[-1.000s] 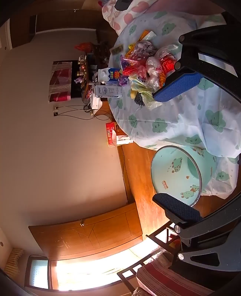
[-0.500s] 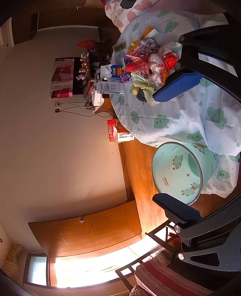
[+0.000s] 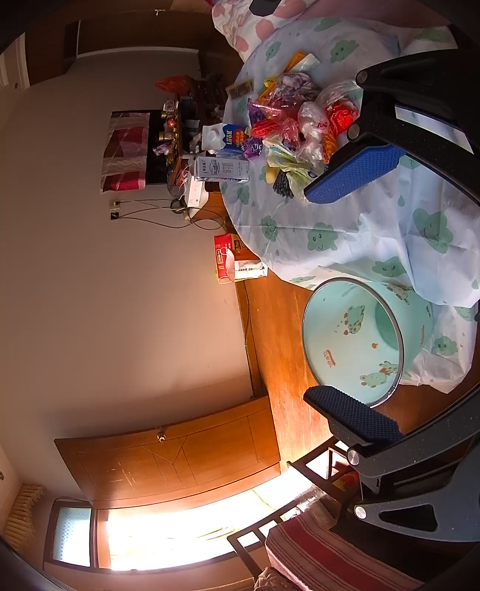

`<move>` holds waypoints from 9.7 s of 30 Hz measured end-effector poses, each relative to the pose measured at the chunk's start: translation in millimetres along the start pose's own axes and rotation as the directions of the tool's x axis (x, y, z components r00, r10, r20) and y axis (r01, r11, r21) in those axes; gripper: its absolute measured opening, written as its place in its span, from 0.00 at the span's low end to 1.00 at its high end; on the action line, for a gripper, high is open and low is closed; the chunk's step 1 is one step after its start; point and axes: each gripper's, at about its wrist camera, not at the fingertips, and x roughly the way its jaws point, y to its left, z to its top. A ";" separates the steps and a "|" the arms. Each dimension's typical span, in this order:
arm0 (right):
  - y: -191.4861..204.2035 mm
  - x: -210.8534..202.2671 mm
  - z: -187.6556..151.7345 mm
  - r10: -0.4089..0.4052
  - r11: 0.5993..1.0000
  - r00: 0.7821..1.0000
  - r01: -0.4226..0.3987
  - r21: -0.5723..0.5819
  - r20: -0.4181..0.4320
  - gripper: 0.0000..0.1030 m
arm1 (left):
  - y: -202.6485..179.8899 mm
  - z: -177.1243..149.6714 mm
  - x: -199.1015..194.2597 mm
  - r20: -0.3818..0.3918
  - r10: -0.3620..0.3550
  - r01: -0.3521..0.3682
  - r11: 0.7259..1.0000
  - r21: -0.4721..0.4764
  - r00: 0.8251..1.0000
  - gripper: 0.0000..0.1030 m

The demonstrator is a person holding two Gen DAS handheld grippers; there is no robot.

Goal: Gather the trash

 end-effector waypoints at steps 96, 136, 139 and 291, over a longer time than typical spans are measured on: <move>-114.9 153.5 -100.9 -0.114 0.981 0.948 0.155 0.117 -0.296 0.67 | -78.2 -45.9 152.6 -0.254 -0.084 0.097 0.995 0.038 0.964 0.94; -40.9 125.1 -29.1 0.143 0.990 0.984 -0.142 0.025 -0.106 0.05 | -10.3 -26.7 135.6 -0.217 -0.054 0.055 0.998 -0.001 0.975 0.05; -19.1 131.5 -21.6 0.182 0.983 0.977 -0.184 -0.005 -0.109 0.05 | 10.3 -31.7 133.7 -0.226 -0.009 0.008 1.000 -0.005 0.974 0.05; -74.0 108.7 -58.8 0.147 0.988 0.976 -0.137 0.074 -0.158 0.17 | -145.6 -47.9 170.9 -0.371 -0.286 0.321 0.946 0.036 0.884 0.19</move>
